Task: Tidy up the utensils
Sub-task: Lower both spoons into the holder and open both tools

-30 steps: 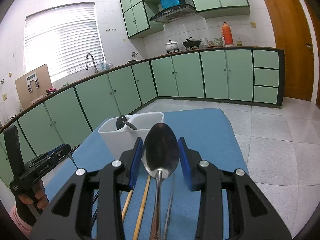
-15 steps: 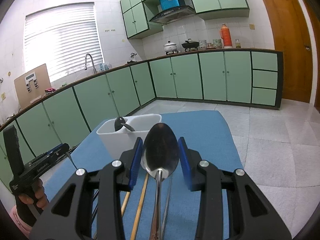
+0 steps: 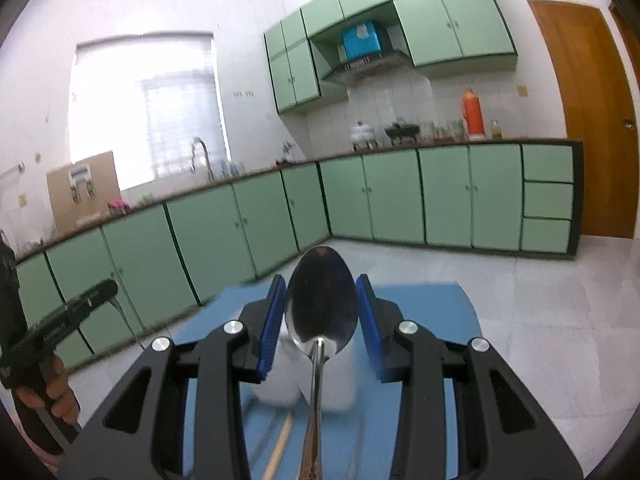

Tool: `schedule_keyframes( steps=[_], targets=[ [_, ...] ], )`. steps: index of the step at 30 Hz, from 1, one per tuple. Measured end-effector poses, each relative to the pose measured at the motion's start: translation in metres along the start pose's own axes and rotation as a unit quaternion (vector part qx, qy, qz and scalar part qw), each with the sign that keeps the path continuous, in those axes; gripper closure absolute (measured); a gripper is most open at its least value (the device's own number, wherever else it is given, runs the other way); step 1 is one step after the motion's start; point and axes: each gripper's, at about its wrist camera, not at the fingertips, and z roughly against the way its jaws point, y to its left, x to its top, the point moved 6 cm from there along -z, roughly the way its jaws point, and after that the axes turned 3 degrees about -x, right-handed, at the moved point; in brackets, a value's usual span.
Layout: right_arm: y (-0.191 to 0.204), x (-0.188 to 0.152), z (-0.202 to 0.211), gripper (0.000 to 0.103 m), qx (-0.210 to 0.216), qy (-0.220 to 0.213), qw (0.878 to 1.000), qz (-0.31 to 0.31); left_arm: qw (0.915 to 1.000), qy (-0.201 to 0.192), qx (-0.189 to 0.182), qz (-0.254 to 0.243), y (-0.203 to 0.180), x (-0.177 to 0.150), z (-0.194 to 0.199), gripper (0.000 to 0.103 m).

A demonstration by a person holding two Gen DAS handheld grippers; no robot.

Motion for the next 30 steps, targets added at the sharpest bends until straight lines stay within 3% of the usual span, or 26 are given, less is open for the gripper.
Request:
schedule_keyframes(
  steps=[5, 10, 18, 30],
  targets=[
    [0.004, 0.038, -0.030, 0.068, 0.005, -0.052, 0.999, -0.002, 0.9991, -0.031, -0.018, -0.024, -0.024, 0.038, -0.021, 0.078],
    [-0.001, 0.053, -0.071, 0.068, -0.020, -0.083, 0.996, 0.007, 0.9985, -0.026, -0.032, -0.036, -0.041, 0.049, -0.060, 0.078],
    [-0.013, 0.024, -0.134, 0.068, -0.051, -0.058, 0.997, 0.020, 0.9983, 0.018, -0.039, -0.040, -0.044, 0.023, -0.124, 0.078],
    [-0.023, -0.033, -0.140, 0.068, -0.018, 0.026, 0.999, -0.007, 0.9960, 0.065, -0.049, -0.038, -0.039, -0.024, -0.146, 0.078]
  ],
)
